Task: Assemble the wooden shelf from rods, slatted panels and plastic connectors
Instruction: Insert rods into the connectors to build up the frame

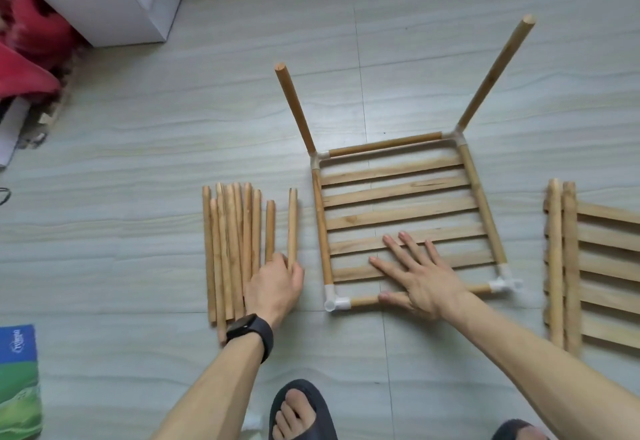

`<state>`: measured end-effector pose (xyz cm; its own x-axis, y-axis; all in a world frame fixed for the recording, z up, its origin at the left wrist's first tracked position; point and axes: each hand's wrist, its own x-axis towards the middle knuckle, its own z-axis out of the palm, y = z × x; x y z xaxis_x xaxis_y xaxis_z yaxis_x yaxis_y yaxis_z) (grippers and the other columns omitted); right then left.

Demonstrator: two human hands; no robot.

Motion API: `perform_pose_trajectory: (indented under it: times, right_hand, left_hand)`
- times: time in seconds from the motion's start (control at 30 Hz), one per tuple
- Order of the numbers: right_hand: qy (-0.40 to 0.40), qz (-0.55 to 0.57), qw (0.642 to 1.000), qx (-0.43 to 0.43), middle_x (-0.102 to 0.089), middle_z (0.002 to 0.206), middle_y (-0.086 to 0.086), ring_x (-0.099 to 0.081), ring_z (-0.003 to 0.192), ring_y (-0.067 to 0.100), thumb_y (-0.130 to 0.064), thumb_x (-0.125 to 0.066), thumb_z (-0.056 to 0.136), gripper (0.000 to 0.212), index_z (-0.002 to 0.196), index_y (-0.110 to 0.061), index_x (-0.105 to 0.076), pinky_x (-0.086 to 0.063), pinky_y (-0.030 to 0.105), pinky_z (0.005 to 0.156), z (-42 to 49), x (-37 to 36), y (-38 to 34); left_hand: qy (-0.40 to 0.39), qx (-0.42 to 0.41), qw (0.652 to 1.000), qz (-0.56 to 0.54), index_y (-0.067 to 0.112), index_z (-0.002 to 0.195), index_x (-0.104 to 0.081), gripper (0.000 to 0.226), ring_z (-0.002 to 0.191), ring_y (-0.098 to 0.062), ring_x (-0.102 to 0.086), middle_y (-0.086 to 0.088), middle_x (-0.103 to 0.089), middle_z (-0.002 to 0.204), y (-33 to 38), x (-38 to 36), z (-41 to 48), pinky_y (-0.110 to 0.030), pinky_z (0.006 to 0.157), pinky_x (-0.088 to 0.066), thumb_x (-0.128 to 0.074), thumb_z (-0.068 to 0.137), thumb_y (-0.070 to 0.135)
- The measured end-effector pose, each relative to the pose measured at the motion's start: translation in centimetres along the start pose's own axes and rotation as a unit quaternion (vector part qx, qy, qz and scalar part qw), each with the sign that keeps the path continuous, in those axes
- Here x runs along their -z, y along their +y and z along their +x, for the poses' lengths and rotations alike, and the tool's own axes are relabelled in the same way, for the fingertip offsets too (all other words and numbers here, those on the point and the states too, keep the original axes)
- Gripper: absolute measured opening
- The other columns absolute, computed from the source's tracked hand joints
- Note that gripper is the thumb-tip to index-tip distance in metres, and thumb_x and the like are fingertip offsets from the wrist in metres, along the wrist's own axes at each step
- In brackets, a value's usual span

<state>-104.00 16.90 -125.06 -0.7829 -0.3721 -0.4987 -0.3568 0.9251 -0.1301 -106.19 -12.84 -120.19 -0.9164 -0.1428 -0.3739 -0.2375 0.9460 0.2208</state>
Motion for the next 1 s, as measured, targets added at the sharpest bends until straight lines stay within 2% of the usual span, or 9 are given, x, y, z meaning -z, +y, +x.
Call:
perform_pose_trajectory:
  times: [0.17, 0.23, 0.3, 0.37, 0.47, 0.53, 0.6, 0.87, 1.0]
  right_hand:
    - [0.009, 0.023, 0.999, -0.026, 0.021, 0.168, 0.0, 0.025, 0.152, 0.025, -0.085, -0.011, 0.086, 0.083, 0.155, -0.049, 0.016, 0.006, 0.052, 0.124, 0.0, 2.9, 0.2]
    - [0.078, 0.203, 0.974, -0.059, -0.016, 0.168, 0.007, -0.01, 0.155, 0.027, -0.087, -0.035, 0.082, 0.094, 0.16, -0.038, -0.017, -0.015, 0.044, 0.125, -0.8, 4.5, -1.2]
    - [0.163, 0.495, 0.847, -0.105, -0.063, 0.125, 0.001, -0.059, 0.118, 0.016, -0.092, -0.053, 0.069, 0.085, 0.135, -0.038, -0.056, -0.047, 0.032, 0.1, -2.0, 6.9, -2.8]
    - [0.189, 0.637, 0.734, -0.14, -0.068, 0.07, -0.002, -0.066, 0.066, 0.013, -0.09, -0.058, 0.069, 0.069, 0.098, -0.031, -0.075, -0.051, 0.028, 0.067, -3.0, 8.6, -3.3]
    - [0.241, 0.618, 0.732, -0.156, -0.064, 0.052, 0.008, -0.064, 0.048, 0.019, -0.067, -0.057, 0.09, 0.057, 0.069, -0.017, -0.074, -0.049, 0.023, 0.051, -4.4, 10.1, -3.1]
    - [0.286, 0.642, 0.695, -0.149, -0.067, 0.058, 0.013, -0.068, 0.051, 0.026, -0.052, -0.059, 0.097, 0.054, 0.067, -0.01, -0.073, -0.055, 0.028, 0.049, -5.2, 10.8, -3.3]
    - [0.319, 0.647, 0.679, -0.134, -0.069, 0.061, 0.014, -0.071, 0.054, 0.03, -0.047, -0.06, 0.098, 0.051, 0.068, -0.008, -0.073, -0.059, 0.032, 0.051, -5.7, 11.3, -4.0]
    - [0.289, 0.5, 0.814, -0.058, -0.072, 0.073, -0.004, -0.073, 0.069, 0.021, -0.055, -0.058, 0.096, 0.04, 0.074, -0.025, -0.074, -0.059, 0.051, 0.064, -4.8, 11.4, -7.7]
    - [0.249, 0.419, 0.872, -0.037, -0.068, 0.065, -0.008, -0.067, 0.066, 0.012, -0.058, -0.053, 0.093, 0.048, 0.068, -0.022, -0.071, -0.054, 0.042, 0.065, -4.4, 12.1, -7.9]
  left_hand:
    - [0.019, -0.2, 0.978, -0.055, 0.028, 0.094, -0.046, 0.022, 0.059, -0.01, -0.057, 0.01, -0.057, 0.07, 3.5, 1.0, -2.1, -0.033, 0.051, -0.045, -0.038, 0.102, 0.047]
    - [0.038, -0.302, 0.952, -0.025, 0.025, 0.1, -0.052, 0.025, 0.062, -0.016, -0.058, 0.008, -0.06, 0.076, 4.8, 0.7, -2.7, -0.034, 0.049, -0.042, -0.037, 0.102, 0.045]
    - [0.068, -0.398, 0.915, 0.015, 0.019, 0.107, -0.061, 0.031, 0.067, -0.023, -0.06, 0.003, -0.063, 0.082, 5.7, -0.3, -3.2, -0.039, 0.048, -0.045, -0.041, 0.101, 0.042]
    - [0.106, -0.459, 0.882, 0.006, 0.016, 0.11, -0.065, 0.031, 0.071, -0.023, -0.06, -0.002, -0.064, 0.087, 5.8, -1.4, -3.5, -0.037, 0.05, -0.048, -0.05, 0.098, 0.041]
    - [0.072, -0.396, 0.914, -0.039, 0.021, 0.136, -0.056, 0.062, 0.111, -0.022, -0.057, -0.004, -0.062, 0.128, 3.5, -2.7, -3.7, -0.036, 0.089, -0.05, -0.051, 0.091, 0.065]
    - [0.011, -0.342, 0.94, 0.02, 0.023, 0.158, -0.03, 0.09, 0.147, -0.017, -0.029, 0.001, -0.034, 0.162, 1.2, -3.6, -3.1, -0.039, 0.12, -0.028, -0.039, 0.088, 0.081]
    - [-0.048, -0.339, 0.935, 0.096, 0.028, 0.163, 0.002, 0.099, 0.155, -0.008, 0.009, 0.01, 0.001, 0.17, -0.3, -4.3, -2.1, -0.04, 0.127, 0.0, -0.03, 0.088, 0.085]
    - [-0.031, -0.305, 0.949, 0.078, 0.032, 0.16, 0.012, 0.08, 0.155, -0.011, 0.009, 0.015, 0.022, 0.166, -0.9, -6.9, -0.4, -0.043, 0.127, 0.001, -0.028, 0.1, 0.066]
    - [-0.033, -0.305, 0.949, 0.072, 0.034, 0.159, 0.013, 0.078, 0.155, -0.009, 0.009, 0.018, 0.025, 0.163, -1.0, -7.0, -0.2, -0.043, 0.127, 0.0, -0.024, 0.099, 0.068]
